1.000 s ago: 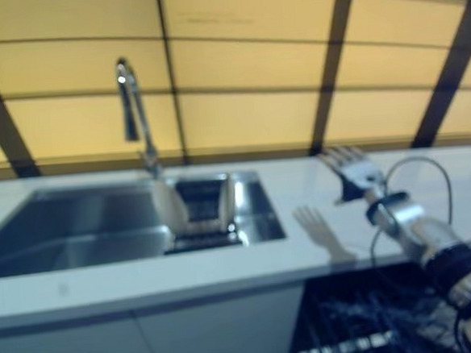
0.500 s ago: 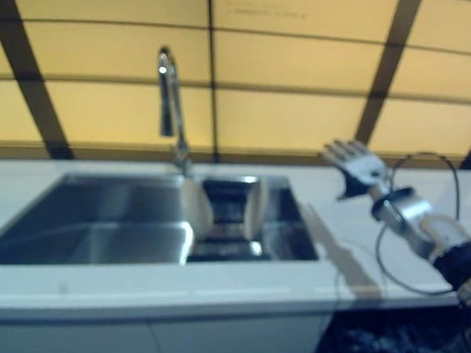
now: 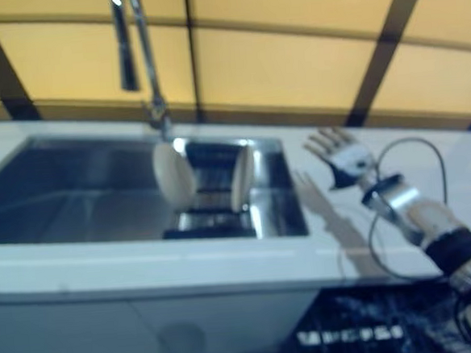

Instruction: Take plates into dishwasher

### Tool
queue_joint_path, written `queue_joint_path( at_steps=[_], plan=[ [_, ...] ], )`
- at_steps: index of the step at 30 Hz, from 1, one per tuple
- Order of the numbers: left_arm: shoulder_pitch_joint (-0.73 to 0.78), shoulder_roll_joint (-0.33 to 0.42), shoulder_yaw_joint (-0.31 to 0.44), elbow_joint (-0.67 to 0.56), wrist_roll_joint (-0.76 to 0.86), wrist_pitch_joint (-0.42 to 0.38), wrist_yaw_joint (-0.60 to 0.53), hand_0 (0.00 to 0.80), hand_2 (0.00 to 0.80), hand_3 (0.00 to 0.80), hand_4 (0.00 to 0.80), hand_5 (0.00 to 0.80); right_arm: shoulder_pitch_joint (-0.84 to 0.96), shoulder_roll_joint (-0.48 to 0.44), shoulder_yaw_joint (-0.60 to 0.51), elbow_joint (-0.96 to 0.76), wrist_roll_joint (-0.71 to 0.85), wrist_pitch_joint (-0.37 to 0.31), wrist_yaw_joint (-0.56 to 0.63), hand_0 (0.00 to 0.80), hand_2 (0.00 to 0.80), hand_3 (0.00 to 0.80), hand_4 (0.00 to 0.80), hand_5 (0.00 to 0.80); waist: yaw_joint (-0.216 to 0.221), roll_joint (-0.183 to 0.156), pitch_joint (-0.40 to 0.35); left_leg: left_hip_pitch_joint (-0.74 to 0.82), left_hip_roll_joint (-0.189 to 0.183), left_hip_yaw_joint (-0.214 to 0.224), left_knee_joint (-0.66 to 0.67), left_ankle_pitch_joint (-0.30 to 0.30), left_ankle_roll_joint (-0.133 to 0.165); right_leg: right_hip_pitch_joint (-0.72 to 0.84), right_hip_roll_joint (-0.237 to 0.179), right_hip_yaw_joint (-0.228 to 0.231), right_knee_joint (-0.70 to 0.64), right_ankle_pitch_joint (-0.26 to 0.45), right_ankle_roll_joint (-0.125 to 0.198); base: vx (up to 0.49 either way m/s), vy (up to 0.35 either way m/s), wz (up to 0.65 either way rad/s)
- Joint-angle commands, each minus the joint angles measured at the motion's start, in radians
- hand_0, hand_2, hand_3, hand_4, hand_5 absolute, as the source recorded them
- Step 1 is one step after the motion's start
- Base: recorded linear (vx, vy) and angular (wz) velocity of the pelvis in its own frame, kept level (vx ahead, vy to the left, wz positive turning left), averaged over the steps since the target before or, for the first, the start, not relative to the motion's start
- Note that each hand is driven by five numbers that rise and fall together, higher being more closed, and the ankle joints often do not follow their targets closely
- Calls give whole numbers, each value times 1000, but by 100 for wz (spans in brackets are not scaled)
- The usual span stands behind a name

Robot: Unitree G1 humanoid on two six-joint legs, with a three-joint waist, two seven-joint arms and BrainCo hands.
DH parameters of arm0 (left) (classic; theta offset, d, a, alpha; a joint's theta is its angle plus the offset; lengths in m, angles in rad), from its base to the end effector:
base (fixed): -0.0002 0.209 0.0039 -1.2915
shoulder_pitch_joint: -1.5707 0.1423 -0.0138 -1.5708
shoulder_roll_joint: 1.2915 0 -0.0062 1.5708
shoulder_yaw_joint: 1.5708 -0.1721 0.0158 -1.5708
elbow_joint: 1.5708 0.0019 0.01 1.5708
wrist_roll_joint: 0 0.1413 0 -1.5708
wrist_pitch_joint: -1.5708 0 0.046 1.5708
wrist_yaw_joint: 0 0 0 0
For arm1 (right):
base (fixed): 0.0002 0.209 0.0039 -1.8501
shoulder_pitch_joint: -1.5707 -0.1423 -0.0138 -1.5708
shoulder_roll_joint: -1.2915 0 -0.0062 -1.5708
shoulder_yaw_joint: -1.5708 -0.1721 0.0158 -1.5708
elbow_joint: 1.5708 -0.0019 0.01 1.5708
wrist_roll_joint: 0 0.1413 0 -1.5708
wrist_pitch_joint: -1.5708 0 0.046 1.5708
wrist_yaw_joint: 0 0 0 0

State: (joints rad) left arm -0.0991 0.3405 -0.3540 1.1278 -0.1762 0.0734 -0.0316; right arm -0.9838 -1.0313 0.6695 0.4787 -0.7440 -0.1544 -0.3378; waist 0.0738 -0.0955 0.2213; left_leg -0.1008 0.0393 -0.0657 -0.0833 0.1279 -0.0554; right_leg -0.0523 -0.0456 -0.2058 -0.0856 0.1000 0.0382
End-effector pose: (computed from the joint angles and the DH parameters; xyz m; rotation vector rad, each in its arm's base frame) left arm 0.1185 0.2333 -0.0901 0.3435 1.1428 -0.0422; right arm 0.3129 -0.2443 0.2387 -1.9052 -0.6650 -0.1270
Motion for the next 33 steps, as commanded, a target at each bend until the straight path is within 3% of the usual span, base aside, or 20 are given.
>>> queue_joint_path(
  at_steps=[1, 5, 27, 31, 33],
  plan=[
    [-56, 11, -50, 20, -28, -25, -19, 0, 0, 0, 0, 0, -163, -65, 65, -6, 32, 6, -62, 0, 0, 0, 0, 0, 29, -39, -14, 2, -27, 49, -4, -61, 32, -23, -52, 4, -2, 31, 102, 0, 0, 0],
    [-38, 20, -52, 15, -49, -19, -34, 0, 0, 0, 0, 0, -170, -74, 71, -8, 29, -21, -84, 0, 0, 0, 0, 0, 31, -39, -19, 10, -28, 46, -4, -69, 31, -15, -59, -5, -2, 25, 106, 85, 3, 3],
    [-46, 36, -51, 6, -88, -49, -40, 0, 0, 0, 0, 0, -263, -75, 96, -81, -6, 25, -130, 0, 0, 0, 0, 0, 42, -49, 17, -29, -18, 39, -4, -71, 26, -45, -60, -12, -2, 16, 108, 9, -8, 4],
    [-44, 28, -34, 3, -180, -72, -39, 0, 0, 0, 0, 0, -286, -73, 110, -87, -7, 29, -130, 0, 0, 0, 0, 0, 48, -47, 23, -35, -19, 32, -4, -70, 24, -47, -60, -15, -2, 13, 105, 8, -3, 1],
    [-27, 20, 18, -8, -285, -80, -48, 0, 0, 0, 0, 0, -290, -76, 108, -78, 2, 29, -144, 0, 0, 0, 0, 0, 58, -45, 29, -40, -20, 26, -4, -68, 21, -46, -62, -25, -2, 9, 103, 39, -15, 8]
  ],
)
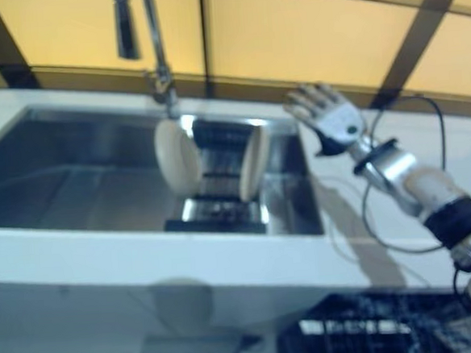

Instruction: Take plates into dishwasher

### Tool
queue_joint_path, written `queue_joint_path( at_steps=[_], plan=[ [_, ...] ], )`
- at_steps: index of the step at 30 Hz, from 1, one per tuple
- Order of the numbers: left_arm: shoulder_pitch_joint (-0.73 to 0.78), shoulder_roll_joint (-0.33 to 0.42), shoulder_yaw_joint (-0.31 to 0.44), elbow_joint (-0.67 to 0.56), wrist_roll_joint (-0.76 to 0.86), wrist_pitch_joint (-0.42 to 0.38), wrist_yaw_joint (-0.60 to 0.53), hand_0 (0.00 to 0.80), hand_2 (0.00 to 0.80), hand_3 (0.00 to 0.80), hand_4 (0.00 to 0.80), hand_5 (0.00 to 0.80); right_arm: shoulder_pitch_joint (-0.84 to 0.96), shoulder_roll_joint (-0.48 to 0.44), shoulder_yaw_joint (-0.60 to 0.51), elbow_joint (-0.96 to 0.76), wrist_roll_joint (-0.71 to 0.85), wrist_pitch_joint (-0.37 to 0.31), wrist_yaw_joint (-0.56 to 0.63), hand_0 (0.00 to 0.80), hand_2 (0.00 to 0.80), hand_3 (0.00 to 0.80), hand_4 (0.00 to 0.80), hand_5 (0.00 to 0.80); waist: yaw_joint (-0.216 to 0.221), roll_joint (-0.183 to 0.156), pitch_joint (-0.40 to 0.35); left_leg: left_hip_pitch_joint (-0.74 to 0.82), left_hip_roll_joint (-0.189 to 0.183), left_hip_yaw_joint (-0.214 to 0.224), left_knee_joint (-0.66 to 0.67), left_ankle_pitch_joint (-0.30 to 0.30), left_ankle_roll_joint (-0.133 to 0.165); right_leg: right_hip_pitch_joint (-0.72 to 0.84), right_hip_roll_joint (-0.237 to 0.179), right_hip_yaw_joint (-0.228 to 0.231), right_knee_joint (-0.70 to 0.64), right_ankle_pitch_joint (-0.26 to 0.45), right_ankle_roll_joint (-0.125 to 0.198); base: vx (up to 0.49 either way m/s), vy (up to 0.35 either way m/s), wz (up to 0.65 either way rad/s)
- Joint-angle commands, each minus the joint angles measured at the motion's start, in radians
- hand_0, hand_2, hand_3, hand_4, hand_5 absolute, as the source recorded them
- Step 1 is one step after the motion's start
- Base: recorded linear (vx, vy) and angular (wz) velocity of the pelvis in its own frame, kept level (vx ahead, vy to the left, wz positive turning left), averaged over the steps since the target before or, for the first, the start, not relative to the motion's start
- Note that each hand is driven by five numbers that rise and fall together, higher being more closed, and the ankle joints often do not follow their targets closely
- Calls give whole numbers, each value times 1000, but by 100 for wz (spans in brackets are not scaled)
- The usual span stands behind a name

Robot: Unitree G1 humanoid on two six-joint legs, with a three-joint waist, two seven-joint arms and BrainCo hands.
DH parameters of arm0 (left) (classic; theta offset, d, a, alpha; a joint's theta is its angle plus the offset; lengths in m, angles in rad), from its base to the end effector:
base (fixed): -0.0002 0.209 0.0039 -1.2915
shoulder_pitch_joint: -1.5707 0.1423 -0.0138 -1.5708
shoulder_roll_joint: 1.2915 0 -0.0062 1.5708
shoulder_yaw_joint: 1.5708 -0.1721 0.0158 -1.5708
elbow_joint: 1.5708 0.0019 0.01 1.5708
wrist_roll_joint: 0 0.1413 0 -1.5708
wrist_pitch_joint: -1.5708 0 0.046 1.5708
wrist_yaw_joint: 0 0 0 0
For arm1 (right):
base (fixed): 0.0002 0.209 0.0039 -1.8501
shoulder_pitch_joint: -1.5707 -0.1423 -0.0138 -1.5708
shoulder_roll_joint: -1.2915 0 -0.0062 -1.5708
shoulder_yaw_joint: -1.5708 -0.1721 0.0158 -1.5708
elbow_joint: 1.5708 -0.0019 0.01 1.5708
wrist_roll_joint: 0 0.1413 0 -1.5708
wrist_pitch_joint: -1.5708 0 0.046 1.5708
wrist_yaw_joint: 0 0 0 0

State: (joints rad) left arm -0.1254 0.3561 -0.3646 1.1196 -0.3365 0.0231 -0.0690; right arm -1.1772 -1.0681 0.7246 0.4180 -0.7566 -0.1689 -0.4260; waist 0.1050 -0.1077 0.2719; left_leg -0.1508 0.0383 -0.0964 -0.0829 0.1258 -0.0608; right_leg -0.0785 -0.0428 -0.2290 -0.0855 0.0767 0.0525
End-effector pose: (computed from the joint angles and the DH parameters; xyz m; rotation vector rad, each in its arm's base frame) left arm 0.1307 0.2353 -0.0844 0.1975 1.0581 -0.0080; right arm 0.3105 -0.2226 0.2935 -1.9109 -0.9713 -0.2550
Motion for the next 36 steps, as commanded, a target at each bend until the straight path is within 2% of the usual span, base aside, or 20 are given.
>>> queue_joint_path(
  at_steps=[1, 5, 19, 26, 36],
  plan=[
    [0, 5, 32, -1, -126, -29, -10, 0, 0, 0, 0, 0, -97, -39, 52, -18, 14, 45, -55, 0, 0, 0, 0, 0, 28, -33, -20, 8, -19, 55, -4, -65, 27, -21, -65, -3, -2, 32, 89, 15, -14, 8],
    [5, 20, 69, 29, -120, 29, 23, 0, 0, 0, 0, 0, -138, -22, 79, -15, -12, 61, -42, 0, 0, 0, 0, 0, 40, -23, -5, -11, -25, 40, -4, -57, 25, -33, -69, -10, -2, 29, 85, 7, 8, 10],
    [45, 31, 110, 55, -147, 6, -1, 0, 0, 0, 0, 0, -210, -21, 168, 4, -77, 61, -9, 0, 0, 0, 0, 0, 62, 22, 42, -41, -39, 22, -4, -45, 22, -57, -83, -23, -2, 24, 79, -5, 33, 6],
    [65, 18, 101, 50, -159, -24, -19, 0, 0, 0, 0, 0, -224, -26, 196, 2, -104, 58, 16, 0, 0, 0, 0, 0, 67, 29, 61, -51, -42, 19, -4, -39, 21, -64, -85, -30, -2, 26, 78, -1, 8, 3],
    [72, 16, 98, 32, -186, -41, -24, 0, 0, 0, 0, 0, -193, -50, 180, -28, -124, 52, 37, 0, 0, 0, 0, 0, 63, 26, 72, -52, -42, 21, -4, -39, 21, -66, -87, -36, -2, 28, 79, 0, 0, 0]
  ],
)
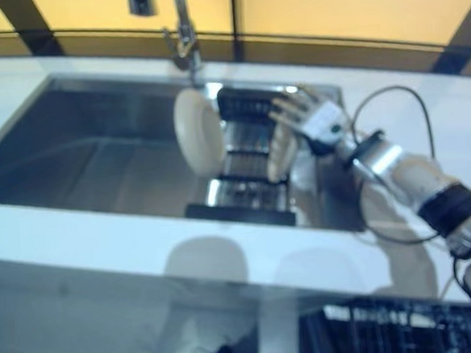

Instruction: Take plates into dishwasher

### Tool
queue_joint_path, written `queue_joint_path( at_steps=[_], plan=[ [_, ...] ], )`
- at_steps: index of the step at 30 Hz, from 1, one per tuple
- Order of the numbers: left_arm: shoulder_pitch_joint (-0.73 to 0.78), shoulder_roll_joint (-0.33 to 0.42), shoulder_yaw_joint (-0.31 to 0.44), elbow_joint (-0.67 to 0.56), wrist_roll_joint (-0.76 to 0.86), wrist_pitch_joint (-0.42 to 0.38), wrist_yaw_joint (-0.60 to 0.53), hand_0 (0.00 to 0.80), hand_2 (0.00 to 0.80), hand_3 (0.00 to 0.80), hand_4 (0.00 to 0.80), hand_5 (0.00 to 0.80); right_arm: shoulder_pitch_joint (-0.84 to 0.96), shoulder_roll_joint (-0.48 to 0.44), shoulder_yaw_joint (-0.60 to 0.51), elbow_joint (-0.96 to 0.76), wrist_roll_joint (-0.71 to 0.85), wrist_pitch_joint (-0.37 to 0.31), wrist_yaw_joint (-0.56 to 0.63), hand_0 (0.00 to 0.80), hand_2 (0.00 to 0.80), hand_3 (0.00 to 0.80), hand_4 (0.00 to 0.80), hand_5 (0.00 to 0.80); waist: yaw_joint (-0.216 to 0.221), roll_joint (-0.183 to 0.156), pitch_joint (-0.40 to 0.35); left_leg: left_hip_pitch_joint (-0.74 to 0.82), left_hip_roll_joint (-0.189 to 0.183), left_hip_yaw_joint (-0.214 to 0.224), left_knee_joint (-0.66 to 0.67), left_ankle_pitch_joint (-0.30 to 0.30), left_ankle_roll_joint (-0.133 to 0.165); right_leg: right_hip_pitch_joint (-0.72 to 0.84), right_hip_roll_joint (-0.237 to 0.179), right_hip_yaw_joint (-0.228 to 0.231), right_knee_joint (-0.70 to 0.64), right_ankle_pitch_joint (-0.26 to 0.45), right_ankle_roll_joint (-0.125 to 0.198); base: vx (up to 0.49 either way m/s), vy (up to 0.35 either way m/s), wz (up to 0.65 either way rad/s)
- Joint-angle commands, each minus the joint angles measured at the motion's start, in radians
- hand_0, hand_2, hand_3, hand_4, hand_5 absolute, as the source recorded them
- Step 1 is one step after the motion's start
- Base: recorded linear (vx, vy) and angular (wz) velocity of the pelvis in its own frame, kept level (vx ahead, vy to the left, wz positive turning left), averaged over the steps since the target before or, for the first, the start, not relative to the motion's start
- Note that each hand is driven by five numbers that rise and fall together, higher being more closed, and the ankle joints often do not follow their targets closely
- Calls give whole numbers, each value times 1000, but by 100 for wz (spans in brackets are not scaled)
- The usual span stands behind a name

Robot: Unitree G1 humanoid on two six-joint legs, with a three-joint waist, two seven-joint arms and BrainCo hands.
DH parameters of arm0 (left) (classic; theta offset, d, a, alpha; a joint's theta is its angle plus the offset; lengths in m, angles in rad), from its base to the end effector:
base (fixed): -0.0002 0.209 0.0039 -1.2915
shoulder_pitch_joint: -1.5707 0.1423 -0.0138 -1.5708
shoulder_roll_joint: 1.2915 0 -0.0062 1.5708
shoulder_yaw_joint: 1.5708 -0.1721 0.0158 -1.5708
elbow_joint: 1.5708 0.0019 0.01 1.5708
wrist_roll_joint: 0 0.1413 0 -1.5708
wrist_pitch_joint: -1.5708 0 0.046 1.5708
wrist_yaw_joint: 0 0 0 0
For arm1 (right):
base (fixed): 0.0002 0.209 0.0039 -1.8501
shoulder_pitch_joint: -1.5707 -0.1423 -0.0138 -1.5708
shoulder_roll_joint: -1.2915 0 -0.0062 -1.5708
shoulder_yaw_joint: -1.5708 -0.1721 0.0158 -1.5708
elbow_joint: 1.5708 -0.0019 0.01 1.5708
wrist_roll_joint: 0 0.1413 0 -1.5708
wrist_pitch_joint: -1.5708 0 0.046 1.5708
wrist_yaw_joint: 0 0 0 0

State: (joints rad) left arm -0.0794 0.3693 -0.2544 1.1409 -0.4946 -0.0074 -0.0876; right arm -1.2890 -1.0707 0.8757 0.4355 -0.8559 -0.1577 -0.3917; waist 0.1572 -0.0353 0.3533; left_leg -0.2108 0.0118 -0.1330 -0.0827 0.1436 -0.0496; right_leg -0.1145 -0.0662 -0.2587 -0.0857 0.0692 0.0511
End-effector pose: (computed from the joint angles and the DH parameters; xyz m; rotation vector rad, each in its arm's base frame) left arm 0.1150 0.2512 -0.0855 -0.0088 1.0388 0.1691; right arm 0.3149 -0.2113 0.2998 -2.1065 -0.9826 -0.1877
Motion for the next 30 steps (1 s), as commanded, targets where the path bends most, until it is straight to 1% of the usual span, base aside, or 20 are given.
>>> queue_joint_path(
  at_steps=[1, 8, 9, 10, 12, 16, 23, 30],
  plan=[
    [26, 2, -11, 11, -30, -12, -5, 0, 0, 0, 0, 0, -81, -47, 30, -49, -28, 43, 5, 0, 0, 0, 0, 0, 10, -47, -8, 8, -16, 57, -5, -56, 10, -31, -63, -6, -2, 36, 80, 0, 0, 0],
    [25, 0, -11, 3, -60, -18, -7, 0, 0, 0, 0, 0, -81, -38, 37, -58, -72, 48, 34, 0, 0, 0, 0, 0, 11, -42, 3, 3, -17, 57, -5, -53, 10, -36, -63, -8, -2, 38, 78, 0, 0, 0],
    [25, 0, -11, 2, -61, -18, -8, 0, 0, 0, 0, 0, -82, -37, 40, -58, -79, 49, 36, 355, 355, 355, 355, 355, 11, -42, 4, 3, -17, 57, -5, -52, 10, -37, -63, -8, -2, 38, 78, 0, 0, 0],
    [25, -1, -13, 1, -62, -18, -7, 0, 0, 0, 0, 0, -85, -38, 46, -61, -97, 52, 48, 800, 800, 800, 800, 800, 12, -42, 6, 1, -17, 56, -5, -50, 10, -37, -64, -9, -2, 39, 78, 0, 0, 0],
    [30, -5, -15, 2, -60, -28, -8, 0, 0, 0, 0, 0, -99, -43, 64, -69, -87, 57, 80, 800, 800, 800, 800, 800, 13, -43, 9, -1, -17, 55, -5, -50, 10, -39, -63, -11, -2, 38, 77, 0, 0, 0],
    [32, -4, -11, 0, -56, -31, -6, 0, 0, 0, 0, 0, -100, -51, 61, -76, -69, 56, 91, 800, 800, 800, 800, 800, 10, -48, 8, 2, -18, 55, -5, -51, 10, -37, -62, -11, -2, 39, 77, 0, 0, 0],
    [27, -1, -8, 0, -58, -26, -7, 0, 0, 0, 0, 0, -100, -55, 53, -79, -52, 51, 91, 800, 800, 800, 800, 800, 4, -52, -1, 10, -17, 61, -5, -55, 10, -32, -61, -6, -2, 38, 77, 0, 0, 0],
    [35, -5, -7, 2, -50, -27, -6, 0, 0, 0, 0, 0, -97, -57, 48, -80, -45, 53, 81, 800, 800, 800, 800, 800, 2, -48, -8, 15, -16, 65, -5, -58, 10, -29, -61, -1, -2, 37, 77, 0, 0, 0]
  ],
)
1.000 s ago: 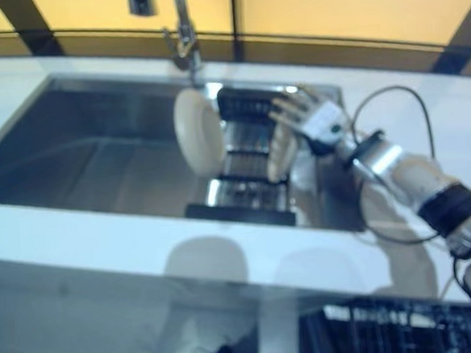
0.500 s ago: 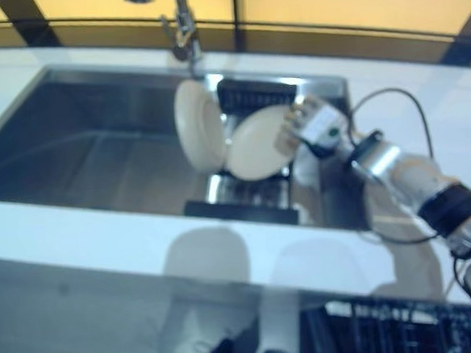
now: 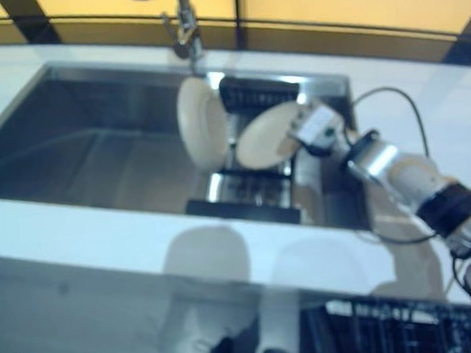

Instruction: Take plates into dishwasher

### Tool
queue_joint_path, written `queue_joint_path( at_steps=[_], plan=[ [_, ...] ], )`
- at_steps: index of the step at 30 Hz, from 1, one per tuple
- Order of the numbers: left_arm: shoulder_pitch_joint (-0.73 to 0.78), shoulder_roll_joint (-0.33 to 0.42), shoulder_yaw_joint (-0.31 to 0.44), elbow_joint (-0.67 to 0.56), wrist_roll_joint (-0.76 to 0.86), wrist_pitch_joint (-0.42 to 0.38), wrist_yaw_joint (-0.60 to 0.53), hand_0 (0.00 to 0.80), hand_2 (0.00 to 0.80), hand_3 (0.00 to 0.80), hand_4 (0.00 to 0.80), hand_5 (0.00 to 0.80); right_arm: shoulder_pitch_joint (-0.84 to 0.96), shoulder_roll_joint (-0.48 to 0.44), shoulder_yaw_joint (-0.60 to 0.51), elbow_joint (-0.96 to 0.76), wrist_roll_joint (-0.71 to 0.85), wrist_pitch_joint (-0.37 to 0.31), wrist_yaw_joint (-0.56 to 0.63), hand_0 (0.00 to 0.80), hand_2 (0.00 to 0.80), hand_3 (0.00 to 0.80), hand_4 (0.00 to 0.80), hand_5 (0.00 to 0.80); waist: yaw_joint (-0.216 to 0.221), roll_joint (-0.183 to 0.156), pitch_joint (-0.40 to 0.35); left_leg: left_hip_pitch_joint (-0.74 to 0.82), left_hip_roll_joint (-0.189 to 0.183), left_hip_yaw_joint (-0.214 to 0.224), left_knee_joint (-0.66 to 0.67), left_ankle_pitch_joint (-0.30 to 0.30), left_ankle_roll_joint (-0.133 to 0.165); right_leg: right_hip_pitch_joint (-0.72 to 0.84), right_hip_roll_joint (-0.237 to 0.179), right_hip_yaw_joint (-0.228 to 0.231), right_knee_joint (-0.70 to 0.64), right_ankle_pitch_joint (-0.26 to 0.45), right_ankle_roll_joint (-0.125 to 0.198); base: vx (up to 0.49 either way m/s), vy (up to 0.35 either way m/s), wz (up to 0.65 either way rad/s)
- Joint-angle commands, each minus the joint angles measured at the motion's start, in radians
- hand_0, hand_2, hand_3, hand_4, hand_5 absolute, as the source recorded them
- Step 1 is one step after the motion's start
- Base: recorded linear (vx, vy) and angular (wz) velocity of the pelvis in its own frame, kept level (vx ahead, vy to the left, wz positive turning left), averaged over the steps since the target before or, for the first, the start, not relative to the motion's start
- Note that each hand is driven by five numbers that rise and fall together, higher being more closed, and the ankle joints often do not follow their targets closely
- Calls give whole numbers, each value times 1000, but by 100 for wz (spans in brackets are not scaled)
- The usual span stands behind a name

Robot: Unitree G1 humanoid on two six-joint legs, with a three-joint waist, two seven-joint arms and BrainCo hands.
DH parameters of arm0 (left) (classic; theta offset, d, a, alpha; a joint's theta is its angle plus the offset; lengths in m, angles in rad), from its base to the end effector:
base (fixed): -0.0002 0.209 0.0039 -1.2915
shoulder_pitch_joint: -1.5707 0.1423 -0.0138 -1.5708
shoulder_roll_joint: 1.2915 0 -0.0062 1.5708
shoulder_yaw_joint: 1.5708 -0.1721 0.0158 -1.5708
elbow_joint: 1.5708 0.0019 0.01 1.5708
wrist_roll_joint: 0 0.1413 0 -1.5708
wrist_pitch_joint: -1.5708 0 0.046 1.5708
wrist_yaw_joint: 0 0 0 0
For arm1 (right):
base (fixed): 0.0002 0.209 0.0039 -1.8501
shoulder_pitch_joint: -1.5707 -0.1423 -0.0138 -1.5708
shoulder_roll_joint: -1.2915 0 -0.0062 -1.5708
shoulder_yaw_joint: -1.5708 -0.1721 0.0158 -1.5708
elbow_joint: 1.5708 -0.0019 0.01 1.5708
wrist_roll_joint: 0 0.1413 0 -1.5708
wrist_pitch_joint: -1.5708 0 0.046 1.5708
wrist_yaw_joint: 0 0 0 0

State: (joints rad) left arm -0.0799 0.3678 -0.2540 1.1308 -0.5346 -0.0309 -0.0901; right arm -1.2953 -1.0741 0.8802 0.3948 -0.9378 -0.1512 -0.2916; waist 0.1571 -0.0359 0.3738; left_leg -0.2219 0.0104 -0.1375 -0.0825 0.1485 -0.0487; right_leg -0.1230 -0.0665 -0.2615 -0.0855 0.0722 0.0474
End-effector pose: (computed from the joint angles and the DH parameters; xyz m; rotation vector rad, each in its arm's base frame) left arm 0.1178 0.2501 -0.0843 -0.0442 0.9994 0.1811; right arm 0.3126 -0.2048 0.3020 -2.2282 -0.9294 -0.1398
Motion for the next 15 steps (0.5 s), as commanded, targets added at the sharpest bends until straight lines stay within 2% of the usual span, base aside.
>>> queue_joint_path(
  at_steps=[1, 15],
  plan=[
    [35, -4, -7, 13, -9, -5, -3, 0, 0, 0, 0, 0, -93, -55, 43, -40, 39, 48, -19, 800, 800, 800, 800, 800, 2, -47, -29, 27, -15, 70, -5, -63, 9, -20, -61, 2, -2, 34, 80, 0, 0, 0],
    [41, -7, -14, 11, 9, -6, -8, 0, 0, 0, 0, 0, -105, -67, 42, -18, 47, 69, -34, 800, 800, 800, 800, 800, -5, -58, -54, 48, -12, 80, -5, -74, 11, -2, -56, 10, -2, 28, 80, 0, 0, 0]
  ],
)
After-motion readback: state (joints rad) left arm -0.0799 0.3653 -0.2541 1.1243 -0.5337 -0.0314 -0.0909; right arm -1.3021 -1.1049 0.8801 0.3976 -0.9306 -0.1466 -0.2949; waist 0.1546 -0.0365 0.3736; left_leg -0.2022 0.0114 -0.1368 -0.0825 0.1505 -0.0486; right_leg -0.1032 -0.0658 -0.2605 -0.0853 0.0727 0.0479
